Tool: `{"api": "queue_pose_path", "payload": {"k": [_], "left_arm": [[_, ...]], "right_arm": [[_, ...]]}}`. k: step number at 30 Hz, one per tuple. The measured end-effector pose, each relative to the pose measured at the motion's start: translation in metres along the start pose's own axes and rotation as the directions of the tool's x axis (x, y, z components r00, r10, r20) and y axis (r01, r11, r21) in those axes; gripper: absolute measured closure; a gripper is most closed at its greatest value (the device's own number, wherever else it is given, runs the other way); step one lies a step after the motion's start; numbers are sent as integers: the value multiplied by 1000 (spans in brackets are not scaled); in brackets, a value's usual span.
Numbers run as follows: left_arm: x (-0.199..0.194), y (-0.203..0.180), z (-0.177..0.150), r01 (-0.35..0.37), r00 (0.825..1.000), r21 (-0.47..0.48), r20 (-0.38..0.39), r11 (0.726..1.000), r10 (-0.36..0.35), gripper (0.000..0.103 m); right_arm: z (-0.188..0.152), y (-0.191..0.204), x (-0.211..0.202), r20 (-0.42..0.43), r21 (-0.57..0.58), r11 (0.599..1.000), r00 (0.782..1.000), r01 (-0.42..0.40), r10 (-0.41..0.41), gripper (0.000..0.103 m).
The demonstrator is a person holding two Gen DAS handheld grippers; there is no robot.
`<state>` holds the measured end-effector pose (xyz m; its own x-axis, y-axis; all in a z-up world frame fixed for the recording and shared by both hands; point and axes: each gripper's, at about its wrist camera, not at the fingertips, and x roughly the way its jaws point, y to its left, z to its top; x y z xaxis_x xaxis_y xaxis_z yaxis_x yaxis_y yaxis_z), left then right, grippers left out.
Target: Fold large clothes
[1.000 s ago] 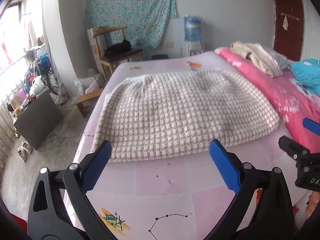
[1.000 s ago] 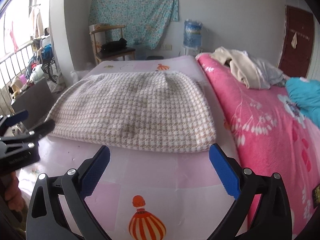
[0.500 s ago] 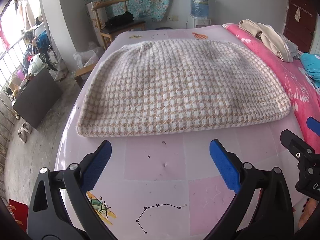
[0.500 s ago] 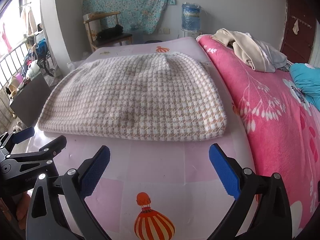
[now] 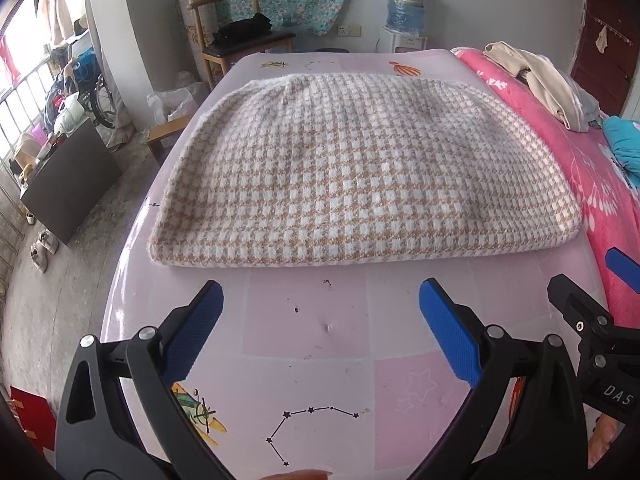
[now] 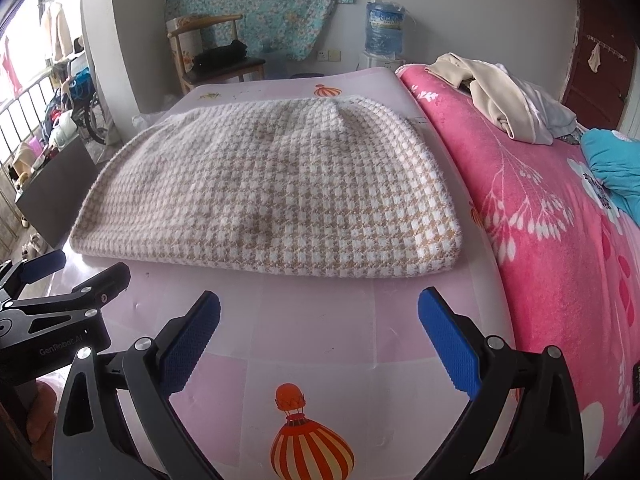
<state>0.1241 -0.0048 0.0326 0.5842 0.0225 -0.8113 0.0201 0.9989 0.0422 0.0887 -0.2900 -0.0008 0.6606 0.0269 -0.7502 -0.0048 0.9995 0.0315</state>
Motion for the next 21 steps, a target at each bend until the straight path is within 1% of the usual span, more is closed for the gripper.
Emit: {"api": "queue_pose_path", "payload": {"k": [21], "left_arm": [[1, 1, -2, 0, 1000, -7, -8, 1000, 0, 8]], "right_arm": [[2, 1, 0, -1, 3, 1000, 1000, 11, -11, 6]]}}
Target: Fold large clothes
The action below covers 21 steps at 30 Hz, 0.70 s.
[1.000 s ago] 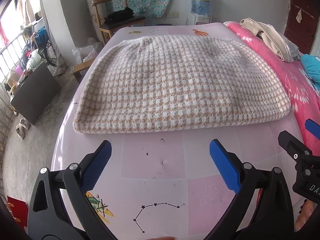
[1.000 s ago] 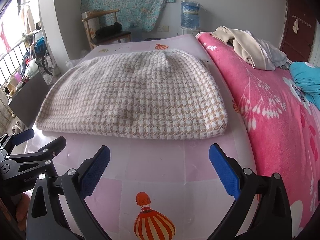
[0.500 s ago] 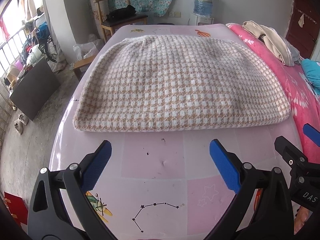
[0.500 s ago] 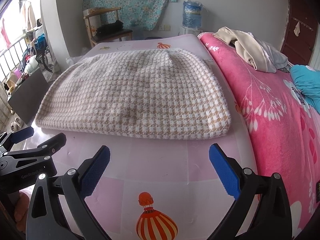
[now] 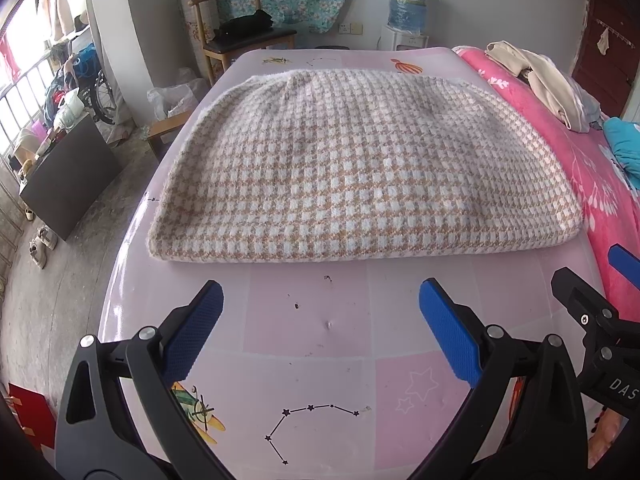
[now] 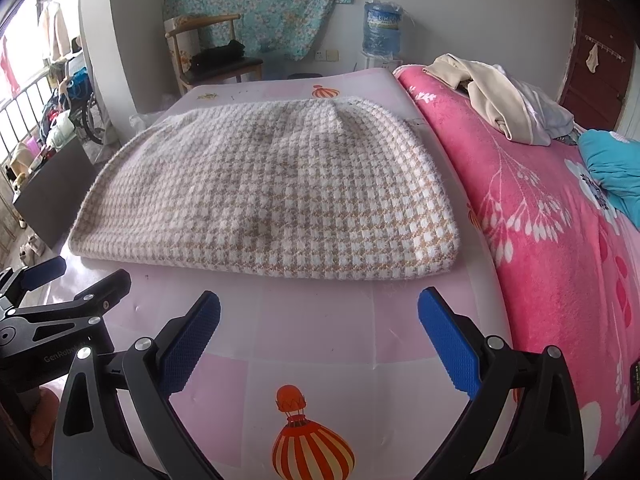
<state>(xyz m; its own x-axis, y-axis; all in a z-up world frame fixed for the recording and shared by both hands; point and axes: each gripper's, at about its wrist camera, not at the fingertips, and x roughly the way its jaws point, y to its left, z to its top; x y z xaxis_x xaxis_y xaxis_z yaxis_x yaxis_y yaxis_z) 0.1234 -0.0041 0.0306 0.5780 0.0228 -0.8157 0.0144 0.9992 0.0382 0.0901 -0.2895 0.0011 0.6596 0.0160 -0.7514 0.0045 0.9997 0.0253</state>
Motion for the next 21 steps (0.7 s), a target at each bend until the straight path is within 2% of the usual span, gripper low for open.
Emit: {"api": "queue_pose_path", "payload": {"k": [21], "left_arm": [[-1, -1, 1, 8, 1000, -1, -1, 1000, -8, 8]], "right_arm": [[0, 1, 3, -11, 0, 1000, 1000, 10, -10, 6]]}}
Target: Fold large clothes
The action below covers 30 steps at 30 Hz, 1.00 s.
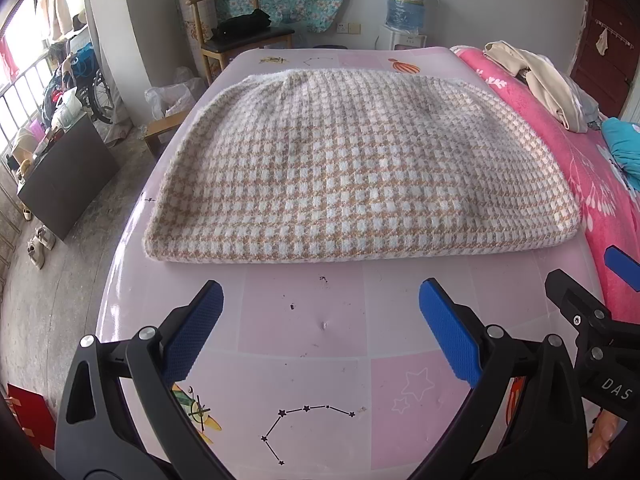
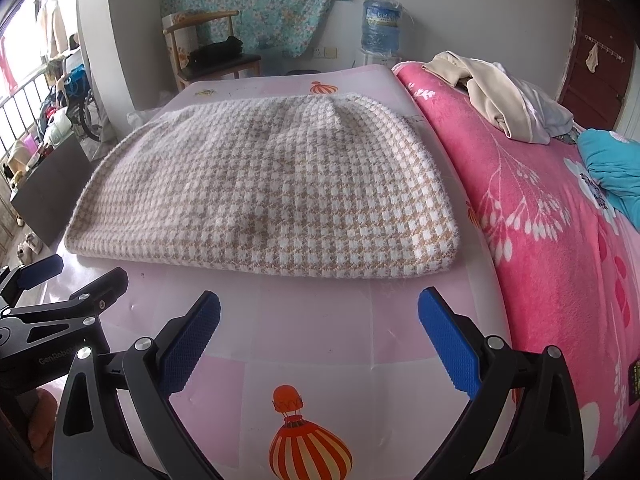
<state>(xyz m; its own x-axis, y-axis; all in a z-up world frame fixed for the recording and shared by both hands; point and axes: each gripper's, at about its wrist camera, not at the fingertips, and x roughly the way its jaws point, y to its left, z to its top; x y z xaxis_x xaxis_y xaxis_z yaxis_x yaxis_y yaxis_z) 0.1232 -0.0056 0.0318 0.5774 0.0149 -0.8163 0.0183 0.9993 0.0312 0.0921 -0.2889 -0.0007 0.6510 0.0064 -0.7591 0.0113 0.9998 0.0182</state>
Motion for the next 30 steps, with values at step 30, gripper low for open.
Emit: {"api": "queue_pose_path", "payload": {"k": [30], "left_arm": [[1, 2, 1, 1, 1000, -7, 1, 1000, -1, 8]], "right_arm": [[-2, 2, 2, -6, -8, 1000, 1000, 4, -4, 6]]}}
